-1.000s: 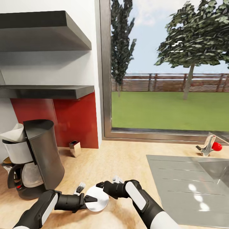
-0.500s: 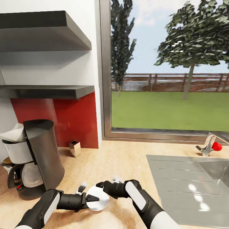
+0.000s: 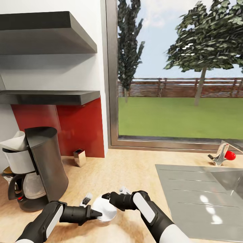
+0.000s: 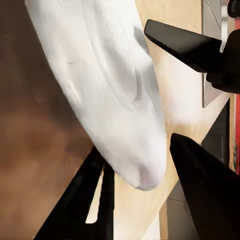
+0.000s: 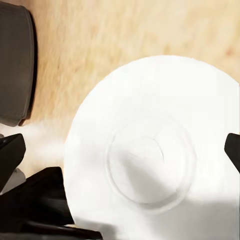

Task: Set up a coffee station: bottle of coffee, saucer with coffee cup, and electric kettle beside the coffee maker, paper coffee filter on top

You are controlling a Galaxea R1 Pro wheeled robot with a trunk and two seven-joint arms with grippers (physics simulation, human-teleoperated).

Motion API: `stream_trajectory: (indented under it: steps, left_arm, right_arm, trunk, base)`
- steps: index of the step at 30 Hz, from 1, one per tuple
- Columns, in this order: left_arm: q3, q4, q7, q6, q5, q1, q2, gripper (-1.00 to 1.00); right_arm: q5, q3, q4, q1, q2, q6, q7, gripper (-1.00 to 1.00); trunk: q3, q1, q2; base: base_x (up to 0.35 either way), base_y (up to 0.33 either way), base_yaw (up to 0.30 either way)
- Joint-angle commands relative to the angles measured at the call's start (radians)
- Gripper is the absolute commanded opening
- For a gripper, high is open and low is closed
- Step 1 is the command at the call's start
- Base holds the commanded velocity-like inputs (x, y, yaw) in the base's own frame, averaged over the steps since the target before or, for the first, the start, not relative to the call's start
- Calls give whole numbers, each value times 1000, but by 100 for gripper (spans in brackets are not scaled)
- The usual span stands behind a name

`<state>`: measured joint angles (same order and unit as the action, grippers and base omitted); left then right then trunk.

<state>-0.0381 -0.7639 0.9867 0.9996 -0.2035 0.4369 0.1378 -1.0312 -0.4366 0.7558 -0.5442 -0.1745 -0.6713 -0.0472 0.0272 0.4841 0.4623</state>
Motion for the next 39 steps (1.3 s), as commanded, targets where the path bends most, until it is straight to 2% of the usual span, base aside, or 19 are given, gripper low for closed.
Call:
stream_trajectory:
  steps: [1, 20, 27, 33, 36, 39]
  left_arm:
    - [-3, 0, -2, 6, -8, 0, 1, -100]
    - [-3, 0, 0, 7, -14, 0, 6, -100]
    - [4, 1, 1, 7, -13, 3, 16, -100]
    - [6, 1, 4, 11, -19, 6, 76, -100]
    - [8, 0, 9, 13, -21, 6, 117, -100]
    - [8, 0, 38, 10, -21, 6, 132, -100]
  right_arm:
    - [-6, -1, 0, 0, 0, -2, -5, 100]
    - [-6, -1, -1, 0, 0, -2, -5, 100]
    - [-7, 6, 9, 0, 0, -2, -5, 100]
    - [-7, 11, 69, 0, 0, -2, -9, 100]
    - [-7, 13, 133, -2, 5, -2, -13, 100]
    - [-6, 13, 173, -3, 19, 1, -15, 100]
  trunk:
    - [0, 0, 1]
    - [0, 0, 1]
    - [0, 0, 1]
    - [0, 0, 1]
    - [0, 0, 1]
    - [0, 0, 1]
  base:
    - [0, 0, 0]
    - [0, 0, 0]
    - [0, 0, 0]
    - [0, 0, 0]
    - [0, 0, 0]
    - [0, 0, 0]
